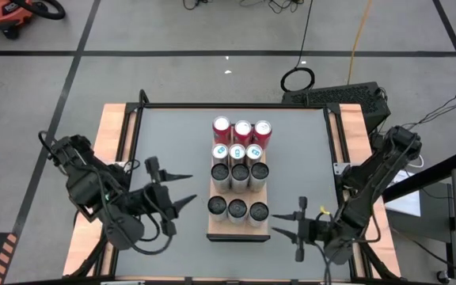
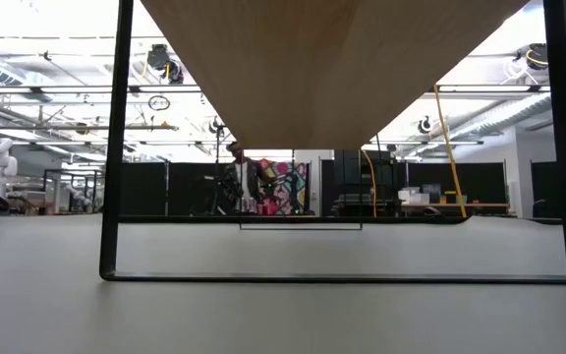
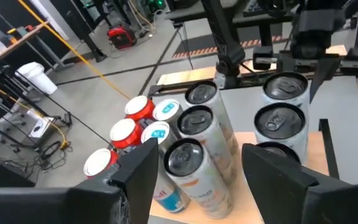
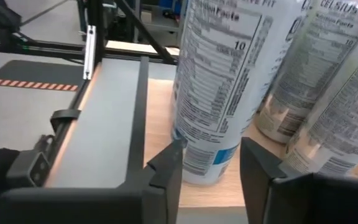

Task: Place canned beverage on shelf
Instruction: Put the white soda can on the shelf aligned with the other white soda can

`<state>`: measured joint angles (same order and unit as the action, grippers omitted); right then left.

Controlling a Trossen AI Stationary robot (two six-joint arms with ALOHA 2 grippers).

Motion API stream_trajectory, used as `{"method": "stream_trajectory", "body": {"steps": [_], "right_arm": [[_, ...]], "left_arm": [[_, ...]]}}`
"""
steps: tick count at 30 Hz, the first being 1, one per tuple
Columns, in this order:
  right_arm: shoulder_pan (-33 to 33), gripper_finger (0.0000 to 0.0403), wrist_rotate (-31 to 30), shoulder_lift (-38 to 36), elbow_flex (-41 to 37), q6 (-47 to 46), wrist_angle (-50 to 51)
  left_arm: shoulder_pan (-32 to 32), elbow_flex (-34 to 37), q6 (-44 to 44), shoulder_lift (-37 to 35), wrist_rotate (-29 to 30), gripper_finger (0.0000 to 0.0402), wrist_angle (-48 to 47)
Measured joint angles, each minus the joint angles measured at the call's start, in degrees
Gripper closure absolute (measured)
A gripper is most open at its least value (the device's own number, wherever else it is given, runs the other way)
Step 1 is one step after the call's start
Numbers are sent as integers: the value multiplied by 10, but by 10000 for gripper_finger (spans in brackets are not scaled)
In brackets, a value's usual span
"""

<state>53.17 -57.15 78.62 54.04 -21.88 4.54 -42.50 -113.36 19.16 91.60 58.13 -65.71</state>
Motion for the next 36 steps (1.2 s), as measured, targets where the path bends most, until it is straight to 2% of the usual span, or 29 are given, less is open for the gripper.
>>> {"method": "stream_trajectory", "body": {"steps": [5,10,18,25,36], "right_arm": [[-19,326,3,9,0,-11,0],[-32,330,4,9,0,-15,0],[-48,330,27,10,0,-15,0],[-61,330,35,10,0,-18,0],[-44,330,36,-17,0,16,5]], "left_arm": [[0,0,5,2,-1,169,-32],[2,15,18,1,0,169,-36],[0,138,85,1,5,169,6],[-6,245,127,-42,25,169,66],[-19,330,118,-142,57,169,109]]}}
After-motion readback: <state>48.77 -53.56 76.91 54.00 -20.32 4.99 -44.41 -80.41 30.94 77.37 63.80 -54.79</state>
